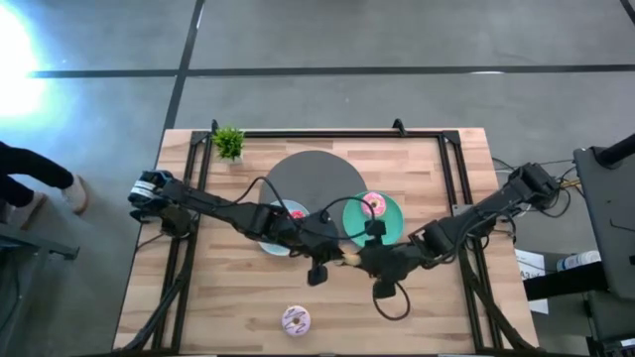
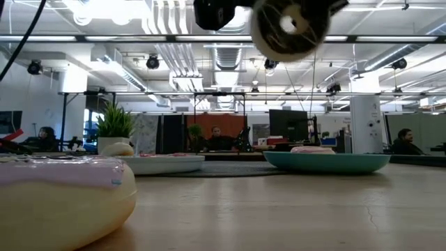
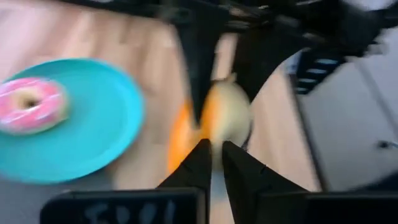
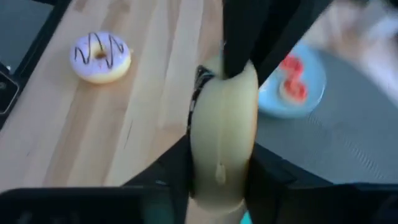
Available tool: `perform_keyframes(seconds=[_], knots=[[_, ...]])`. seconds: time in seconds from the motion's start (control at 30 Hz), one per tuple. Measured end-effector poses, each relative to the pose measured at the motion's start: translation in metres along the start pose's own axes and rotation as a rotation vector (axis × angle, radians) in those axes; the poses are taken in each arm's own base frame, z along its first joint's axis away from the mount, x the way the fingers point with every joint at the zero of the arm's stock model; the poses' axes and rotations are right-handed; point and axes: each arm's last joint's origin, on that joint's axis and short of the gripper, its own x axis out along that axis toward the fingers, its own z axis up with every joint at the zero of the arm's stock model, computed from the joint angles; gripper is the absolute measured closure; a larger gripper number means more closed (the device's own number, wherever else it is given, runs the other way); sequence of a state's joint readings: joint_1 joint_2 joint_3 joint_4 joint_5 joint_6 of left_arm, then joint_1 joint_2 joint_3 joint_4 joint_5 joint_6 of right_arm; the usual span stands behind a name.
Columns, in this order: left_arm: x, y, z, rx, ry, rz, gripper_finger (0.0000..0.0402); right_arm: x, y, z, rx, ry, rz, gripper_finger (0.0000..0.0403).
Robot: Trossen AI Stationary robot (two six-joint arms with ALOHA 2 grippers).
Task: Pick & Place donuts
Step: Put the big orange donut on the green plate
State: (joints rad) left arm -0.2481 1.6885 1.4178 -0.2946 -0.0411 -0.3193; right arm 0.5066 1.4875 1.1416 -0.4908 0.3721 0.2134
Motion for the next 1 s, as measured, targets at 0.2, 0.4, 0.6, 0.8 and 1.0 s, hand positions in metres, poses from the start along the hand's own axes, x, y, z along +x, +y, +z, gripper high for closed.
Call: perform_keyframes(seconds=[0.2,0.4,0.6,0.8,1.0], knots=[[-0.002,0.008,-0.005,0.006,0.028,0.168,0.0338,0.000,-0.008,-0.009,0.131,0.132,0.062,0.0378],[-0.008,0.017,-0.019,0.021,0.146,0.344,0.0286,0.002,-0.041,-0.039,0.361,0.368,-0.087,0.0383],[-0.010,0.006,-0.030,0.005,0.210,0.341,0.0276,0.003,-0.087,-0.082,0.675,0.392,-0.077,0.0383],[-0.015,-0.011,-0.043,0.014,0.219,0.346,0.0276,0.007,-0.126,-0.120,1.016,0.379,-0.015,0.0383],[-0.022,-0.017,-0.054,-0.004,0.213,0.378,0.0276,0.017,-0.140,-0.132,1.172,0.336,0.136,0.0365]])
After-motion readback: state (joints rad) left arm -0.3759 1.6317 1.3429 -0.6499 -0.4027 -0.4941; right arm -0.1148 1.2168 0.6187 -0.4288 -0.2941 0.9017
